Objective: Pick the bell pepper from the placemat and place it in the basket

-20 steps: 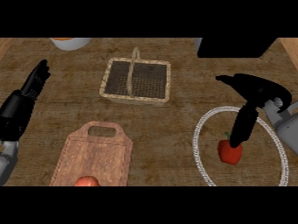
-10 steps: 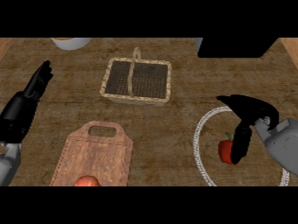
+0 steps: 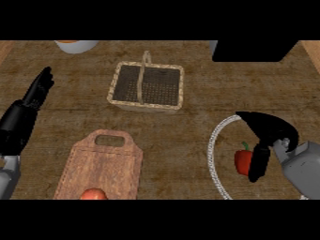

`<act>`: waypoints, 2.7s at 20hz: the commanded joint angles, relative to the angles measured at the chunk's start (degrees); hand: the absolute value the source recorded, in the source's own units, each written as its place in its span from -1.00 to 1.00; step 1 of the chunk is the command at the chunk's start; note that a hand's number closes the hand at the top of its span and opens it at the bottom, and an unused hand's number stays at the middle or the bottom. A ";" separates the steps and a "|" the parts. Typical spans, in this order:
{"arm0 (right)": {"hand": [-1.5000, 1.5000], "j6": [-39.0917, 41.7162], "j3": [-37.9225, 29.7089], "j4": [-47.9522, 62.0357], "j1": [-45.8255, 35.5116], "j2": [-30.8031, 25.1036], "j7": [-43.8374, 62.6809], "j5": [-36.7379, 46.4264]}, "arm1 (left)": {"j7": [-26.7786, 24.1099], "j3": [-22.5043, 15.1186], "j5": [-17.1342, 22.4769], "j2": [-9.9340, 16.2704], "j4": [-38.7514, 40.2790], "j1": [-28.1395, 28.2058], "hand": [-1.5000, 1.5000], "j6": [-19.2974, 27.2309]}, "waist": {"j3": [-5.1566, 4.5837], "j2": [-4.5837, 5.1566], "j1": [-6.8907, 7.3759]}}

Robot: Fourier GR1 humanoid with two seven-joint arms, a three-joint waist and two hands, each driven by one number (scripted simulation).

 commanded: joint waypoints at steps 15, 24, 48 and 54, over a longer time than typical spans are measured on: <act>-1.00 5.29 -9.57 3.42 6.61 9.16 -4.50 15.84 | 0.81 6.84 -3.41 -3.21 0.49 -1.45 0.00 -6.81 | 0.00 0.03 0.07; -1.00 4.03 -11.11 2.82 14.94 12.76 -7.08 24.15 | 1.71 8.04 -6.35 -6.48 0.20 -2.09 0.00 -8.01 | 0.00 0.03 -0.05; 1.00 0.31 -21.48 21.29 -1.21 5.24 -36.27 35.88 | 1.00 9.70 -8.72 -9.11 0.29 -2.43 0.00 -11.33 | 0.08 0.36 1.34; 1.00 -5.61 -23.66 27.22 -9.47 2.31 -42.90 40.41 | 0.87 10.65 -8.29 -8.57 -0.19 -1.62 0.00 -12.21 | 0.04 0.24 1.28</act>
